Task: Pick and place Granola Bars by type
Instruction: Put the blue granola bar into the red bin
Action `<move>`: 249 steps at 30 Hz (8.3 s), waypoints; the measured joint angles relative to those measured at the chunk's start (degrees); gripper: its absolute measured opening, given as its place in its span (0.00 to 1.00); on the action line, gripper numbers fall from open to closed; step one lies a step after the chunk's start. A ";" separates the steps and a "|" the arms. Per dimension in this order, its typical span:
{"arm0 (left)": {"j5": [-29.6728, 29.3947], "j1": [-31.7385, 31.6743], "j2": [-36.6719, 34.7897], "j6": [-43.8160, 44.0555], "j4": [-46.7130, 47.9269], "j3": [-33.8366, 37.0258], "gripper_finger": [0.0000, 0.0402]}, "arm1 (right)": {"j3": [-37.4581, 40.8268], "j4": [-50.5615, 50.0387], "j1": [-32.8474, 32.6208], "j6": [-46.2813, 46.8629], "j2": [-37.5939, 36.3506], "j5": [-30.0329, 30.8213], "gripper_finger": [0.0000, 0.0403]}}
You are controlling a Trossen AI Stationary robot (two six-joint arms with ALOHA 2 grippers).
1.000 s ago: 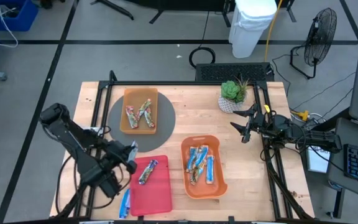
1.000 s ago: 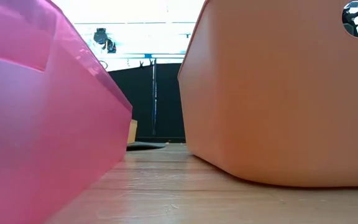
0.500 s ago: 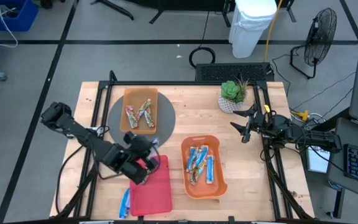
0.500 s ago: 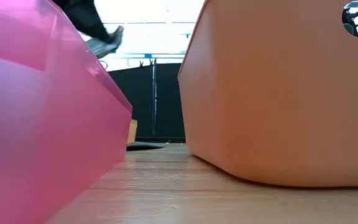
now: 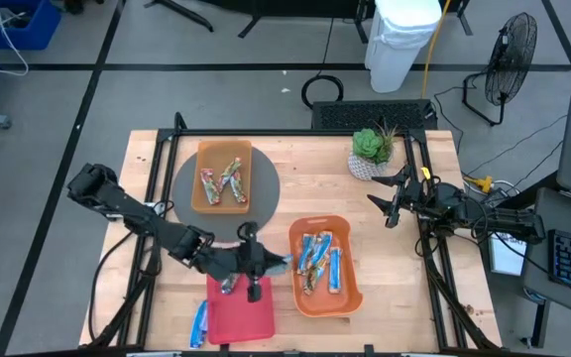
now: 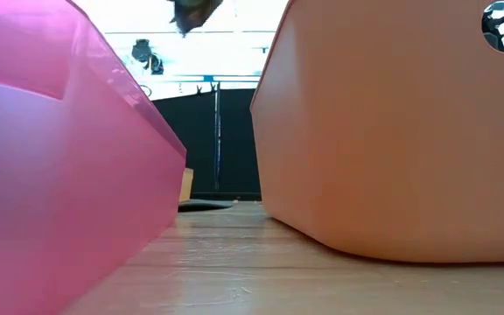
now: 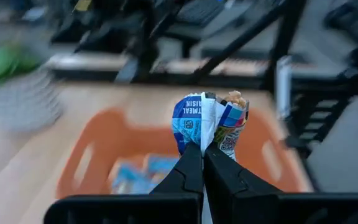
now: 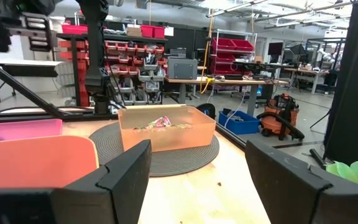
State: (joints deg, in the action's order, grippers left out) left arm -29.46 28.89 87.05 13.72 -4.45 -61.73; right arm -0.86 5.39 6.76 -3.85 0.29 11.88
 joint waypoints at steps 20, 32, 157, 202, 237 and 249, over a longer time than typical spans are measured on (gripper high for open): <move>2.48 -13.33 -34.78 -8.70 -22.77 35.96 0.01 | 0.00 0.00 0.00 0.00 -0.01 0.00 0.62; -2.30 -13.45 -68.49 -14.77 -21.48 52.56 0.01 | 0.00 0.00 0.00 -0.01 0.01 0.00 0.62; 20.73 33.81 4.46 111.39 31.60 17.84 0.01 | 0.00 -0.04 0.00 0.01 0.00 0.00 0.62; 26.82 29.50 -4.94 114.61 55.60 18.10 0.45 | 0.00 -0.02 0.00 0.01 0.00 0.00 0.62; 27.98 29.52 1.51 111.25 53.69 17.99 0.04 | 0.00 -0.02 0.00 -0.01 0.01 0.00 0.62; 16.61 27.02 -3.57 107.21 65.05 11.43 0.02 | 0.00 -0.02 0.00 0.01 -0.02 0.01 0.62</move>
State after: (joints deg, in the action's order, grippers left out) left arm -12.85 55.91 83.47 120.94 60.59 -50.30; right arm -0.86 5.37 6.76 -3.84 0.27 11.89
